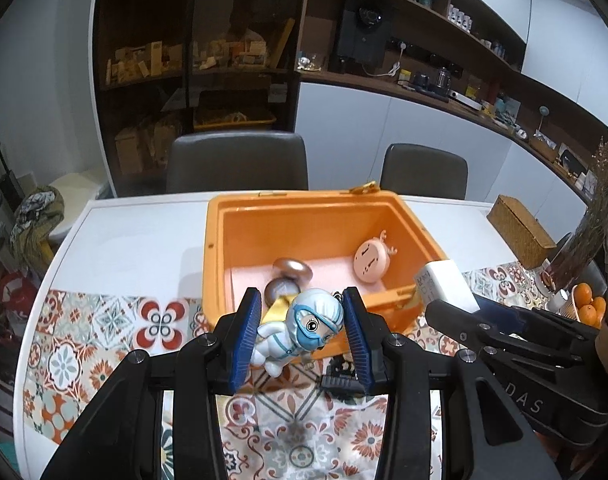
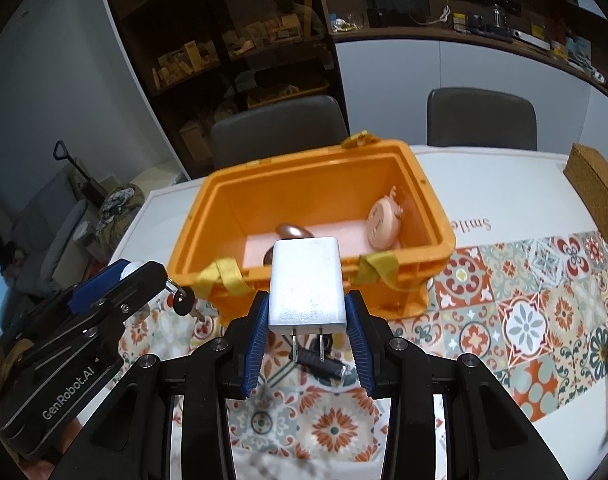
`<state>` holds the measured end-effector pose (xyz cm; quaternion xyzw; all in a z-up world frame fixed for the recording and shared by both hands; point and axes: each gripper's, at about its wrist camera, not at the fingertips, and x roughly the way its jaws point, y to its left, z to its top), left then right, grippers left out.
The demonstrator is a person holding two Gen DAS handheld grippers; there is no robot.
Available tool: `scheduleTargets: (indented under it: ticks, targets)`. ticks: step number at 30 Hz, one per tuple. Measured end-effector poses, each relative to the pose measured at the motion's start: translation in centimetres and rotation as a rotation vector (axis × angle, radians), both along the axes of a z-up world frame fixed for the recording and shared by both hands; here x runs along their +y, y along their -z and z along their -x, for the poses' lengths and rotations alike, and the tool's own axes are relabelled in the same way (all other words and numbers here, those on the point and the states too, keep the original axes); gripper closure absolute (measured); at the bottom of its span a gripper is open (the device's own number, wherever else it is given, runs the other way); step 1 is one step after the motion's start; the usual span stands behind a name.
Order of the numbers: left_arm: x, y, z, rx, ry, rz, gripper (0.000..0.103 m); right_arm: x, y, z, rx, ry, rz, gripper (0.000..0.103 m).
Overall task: Organize rigid objects
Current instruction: 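Carry the astronaut figurine and wall plug over the orange crate with both grippers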
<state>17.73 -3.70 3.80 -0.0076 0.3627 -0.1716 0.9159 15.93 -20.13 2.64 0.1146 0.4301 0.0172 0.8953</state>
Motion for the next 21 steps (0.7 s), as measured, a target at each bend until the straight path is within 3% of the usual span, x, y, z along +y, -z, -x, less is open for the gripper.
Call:
scheduleTargets:
  ticks: [21]
  targets:
    - [-1.1,-3.1,-5.2,-0.036,0.019,-0.033,0.061,-0.8,-3.3,-5.0,-0.038,0.008,0.033,0.065]
